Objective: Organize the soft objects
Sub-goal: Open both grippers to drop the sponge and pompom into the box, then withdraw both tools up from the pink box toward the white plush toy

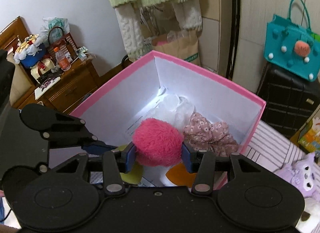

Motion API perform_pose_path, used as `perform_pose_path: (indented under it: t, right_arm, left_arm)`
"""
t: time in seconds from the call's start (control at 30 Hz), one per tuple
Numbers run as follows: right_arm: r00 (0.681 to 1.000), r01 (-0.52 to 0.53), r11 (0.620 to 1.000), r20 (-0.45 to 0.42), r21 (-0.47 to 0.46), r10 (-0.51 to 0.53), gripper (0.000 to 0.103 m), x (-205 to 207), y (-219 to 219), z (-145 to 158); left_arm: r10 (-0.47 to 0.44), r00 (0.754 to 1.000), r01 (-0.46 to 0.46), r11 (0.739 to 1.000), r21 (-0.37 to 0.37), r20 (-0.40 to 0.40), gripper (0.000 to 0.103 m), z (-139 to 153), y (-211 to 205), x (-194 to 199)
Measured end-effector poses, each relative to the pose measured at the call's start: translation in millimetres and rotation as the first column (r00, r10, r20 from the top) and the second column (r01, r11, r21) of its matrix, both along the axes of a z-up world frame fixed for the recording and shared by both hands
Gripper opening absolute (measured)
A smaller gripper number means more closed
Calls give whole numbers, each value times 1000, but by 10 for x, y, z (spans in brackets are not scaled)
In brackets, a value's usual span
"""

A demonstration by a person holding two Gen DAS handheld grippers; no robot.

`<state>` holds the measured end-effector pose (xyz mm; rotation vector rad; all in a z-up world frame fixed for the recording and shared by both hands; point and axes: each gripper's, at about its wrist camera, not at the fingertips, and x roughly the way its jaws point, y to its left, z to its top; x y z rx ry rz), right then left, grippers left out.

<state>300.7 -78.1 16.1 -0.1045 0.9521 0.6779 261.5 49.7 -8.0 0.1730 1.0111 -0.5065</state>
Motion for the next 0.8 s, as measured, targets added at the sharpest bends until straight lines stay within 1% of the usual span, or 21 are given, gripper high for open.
perform_pose_path:
  t: [0.03,0.17,0.27,0.37,0.47,0.6,0.7,0.8]
  right_arm:
    - [1000,3,1000,-3,-2,-3,56,11,1,-13]
    - [1000,10,1000,-11,-17,-10,57,40,17,-48]
    - [1000,3,1000,-5,-26,-3,57,16,31,-40]
    - [1000,5,1000,-2,-17,-5,58,-15,-2,-32]
    - [1000,16,1000,21,1,-16,58,-109,-75,43]
    - [997,25,999,74,34,-27,60,-322,-178,221]
    - [993,30,999,113,36,-34,60,-515,-238,347]
    - [991,21,999,134,44,-26,60,-710,-293,474]
  left_arm:
    - [-1,1000,1,1000,0,-4,47,-6,3,23]
    - [26,1000,-26,1000,-4,-11,48,-40,49,93]
    - [23,1000,-23,999,-23,-13,50,-11,79,47]
    - [17,1000,-17,1000,-21,16,56,63,102,-58]
    - [11,999,-10,1000,-24,48,58,193,175,-223]
    - [14,995,-12,1000,-27,98,60,400,308,-484]
    - [5,991,-3,1000,-17,131,60,562,370,-689]
    - [-4,989,5,1000,-4,147,60,738,411,-875]
